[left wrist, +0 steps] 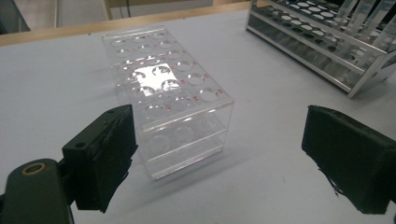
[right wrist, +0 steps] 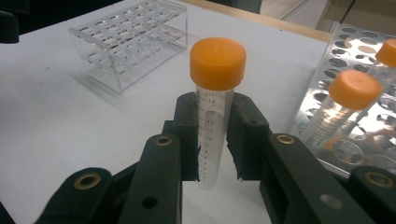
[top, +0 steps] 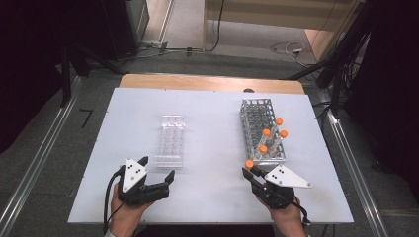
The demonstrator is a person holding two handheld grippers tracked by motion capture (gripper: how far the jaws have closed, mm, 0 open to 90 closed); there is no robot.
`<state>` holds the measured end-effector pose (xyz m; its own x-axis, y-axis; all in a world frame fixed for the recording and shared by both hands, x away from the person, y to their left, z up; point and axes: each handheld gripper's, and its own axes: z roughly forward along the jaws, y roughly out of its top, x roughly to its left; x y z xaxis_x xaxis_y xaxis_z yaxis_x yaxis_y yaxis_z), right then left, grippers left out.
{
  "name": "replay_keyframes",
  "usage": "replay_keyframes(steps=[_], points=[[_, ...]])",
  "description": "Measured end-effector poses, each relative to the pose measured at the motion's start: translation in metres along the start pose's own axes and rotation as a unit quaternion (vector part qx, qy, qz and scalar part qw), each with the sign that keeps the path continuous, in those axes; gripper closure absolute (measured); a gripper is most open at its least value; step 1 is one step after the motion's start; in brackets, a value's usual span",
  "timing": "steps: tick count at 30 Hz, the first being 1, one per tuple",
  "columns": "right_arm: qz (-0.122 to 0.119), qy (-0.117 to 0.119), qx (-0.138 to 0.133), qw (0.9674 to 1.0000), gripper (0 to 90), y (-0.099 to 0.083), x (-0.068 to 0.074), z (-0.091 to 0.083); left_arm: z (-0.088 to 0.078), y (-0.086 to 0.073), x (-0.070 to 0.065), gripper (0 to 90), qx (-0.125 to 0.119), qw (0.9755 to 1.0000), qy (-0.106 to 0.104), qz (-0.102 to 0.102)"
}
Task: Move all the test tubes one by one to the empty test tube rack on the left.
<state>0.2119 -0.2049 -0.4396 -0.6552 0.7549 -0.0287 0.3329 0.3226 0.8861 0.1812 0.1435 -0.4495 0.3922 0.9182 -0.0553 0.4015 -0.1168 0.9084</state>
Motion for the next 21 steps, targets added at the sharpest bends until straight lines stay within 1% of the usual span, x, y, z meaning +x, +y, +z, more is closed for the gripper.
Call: replay_keyframes(steps=[1, 2, 4, 7, 9, 11, 12, 14, 15, 16, 20, 21], points=[[-0.001, 0.001, 0.001, 1.0, 72.1, 0.001, 0.001, 0.002, 0.0, 0.0, 0.0, 10.1, 0.0, 1.0, 0.0, 0.0], [-0.001, 0.002, 0.002, 1.0, 72.1, 0.001, 0.002, 0.003, 0.002, 0.002, -0.004, 10.1, 0.0, 1.0, -0.005, 0.004], [-0.003, 0.005, 0.004, 1.0, 72.2, 0.001, 0.004, 0.006, 0.005, 0.004, -0.007, 10.1, -0.003, 0.9999, -0.013, 0.002], [-0.005, 0.009, 0.006, 0.9999, 72.2, 0.002, 0.005, 0.01, 0.007, 0.007, -0.01, 10.1, -0.002, 0.9998, -0.019, 0.002], [-0.005, 0.011, 0.007, 0.9999, 72.1, 0.003, 0.006, 0.013, 0.011, 0.01, -0.014, 10.7, -0.002, 0.9994, -0.034, -0.003], [-0.007, 0.014, 0.01, 0.9998, 72.1, 0.004, 0.008, 0.016, 0.012, 0.011, -0.016, 12.1, -0.003, 0.9993, -0.037, -0.001], [-0.009, 0.016, 0.01, 0.9998, 72.1, 0.005, 0.008, 0.018, 0.013, 0.013, -0.018, 13.2, -0.002, 0.999, -0.045, 0.0], [-0.011, 0.018, 0.012, 0.9997, 72.1, 0.006, 0.01, 0.022, 0.014, 0.015, -0.019, 14.1, -0.002, 0.9988, -0.049, 0.002], [-0.013, 0.019, 0.011, 0.9997, 72.1, 0.006, 0.01, 0.024, 0.015, 0.016, -0.021, 14.2, -0.004, 0.9986, -0.053, 0.001], [-0.009, 0.021, 0.012, 0.9997, 72.1, 0.007, 0.011, 0.025, 0.017, 0.019, -0.023, 14.2, -0.004, 0.9983, -0.058, 0.001], [-0.01, 0.026, 0.011, 0.9996, 72.1, 0.01, 0.014, 0.031, 0.019, 0.023, -0.027, 14.2, -0.005, 0.9978, -0.066, 0.003], [-0.01, 0.027, 0.012, 0.9995, 72.2, 0.01, 0.014, 0.032, 0.021, 0.025, -0.031, 14.2, -0.008, 0.9974, -0.071, 0.005]])
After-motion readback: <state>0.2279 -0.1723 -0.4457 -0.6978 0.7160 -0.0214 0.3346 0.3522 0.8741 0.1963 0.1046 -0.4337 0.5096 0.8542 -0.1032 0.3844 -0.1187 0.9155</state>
